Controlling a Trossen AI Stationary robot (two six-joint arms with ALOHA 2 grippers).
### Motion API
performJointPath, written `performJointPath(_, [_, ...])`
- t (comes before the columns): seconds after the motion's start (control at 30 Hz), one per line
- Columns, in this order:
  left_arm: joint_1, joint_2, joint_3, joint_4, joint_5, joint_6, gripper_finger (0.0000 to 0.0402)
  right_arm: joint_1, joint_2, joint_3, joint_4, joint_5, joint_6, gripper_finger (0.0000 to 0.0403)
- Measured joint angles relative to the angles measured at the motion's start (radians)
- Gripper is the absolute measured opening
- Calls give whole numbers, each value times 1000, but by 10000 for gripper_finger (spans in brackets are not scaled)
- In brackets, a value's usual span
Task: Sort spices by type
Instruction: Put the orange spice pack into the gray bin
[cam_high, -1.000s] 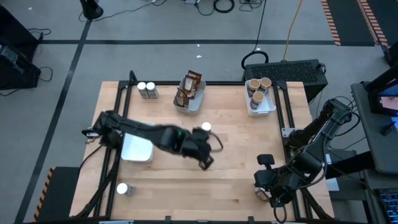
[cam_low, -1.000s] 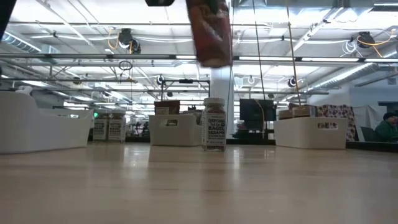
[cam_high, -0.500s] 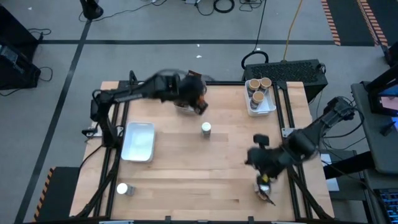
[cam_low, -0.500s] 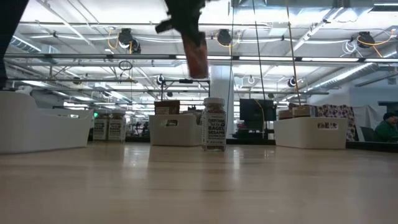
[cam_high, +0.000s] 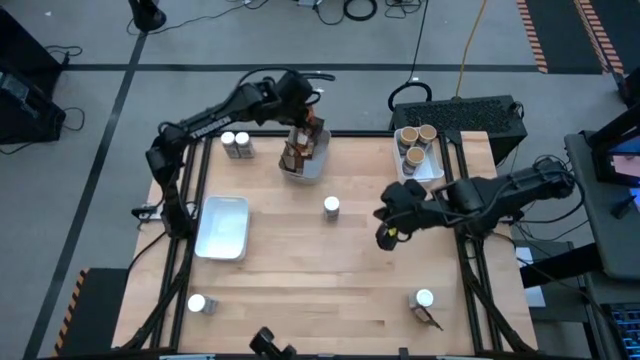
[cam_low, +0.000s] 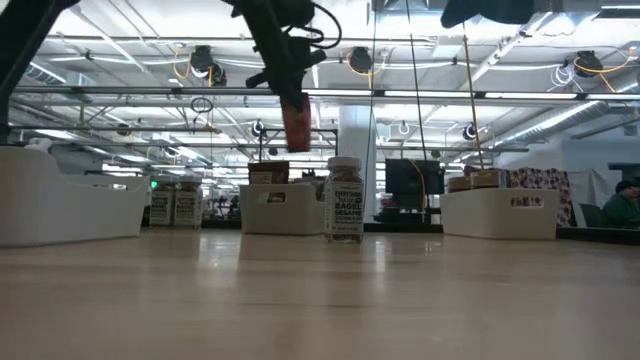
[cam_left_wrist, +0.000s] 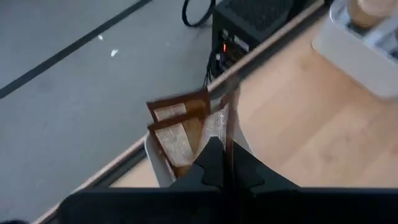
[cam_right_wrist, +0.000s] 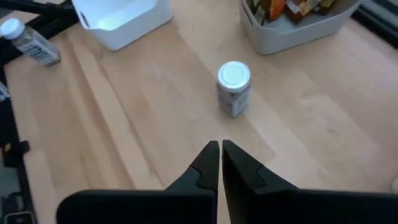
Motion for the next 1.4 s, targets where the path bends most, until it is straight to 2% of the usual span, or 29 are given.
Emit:
performJointPath(0.2, [16, -1, -40, 48, 3, -36, 0, -71, 0, 0, 4, -10, -152, 0])
performJointPath(0.47, [-14, -1, -80, 66, 2, -184, 0, -209, -23, 0, 5, -156, -479, 0])
performJointPath(0.63, [-51, -1, -81, 113, -17, -269, 0, -307, -83, 0, 16, -239, -669, 0])
performJointPath(0.8, [-78, 54, -81, 103, -42, -321, 0, -404, -156, 0, 56, -338, -808, 0])
performJointPath(0.97, [-82, 111, -81, 114, -52, -346, 0, -463, -202, 0, 65, -417, -853, 0])
performJointPath(1.4, [-58, 216, -81, 154, -74, -312, 0, -478, -209, 0, 17, -423, -808, 0])
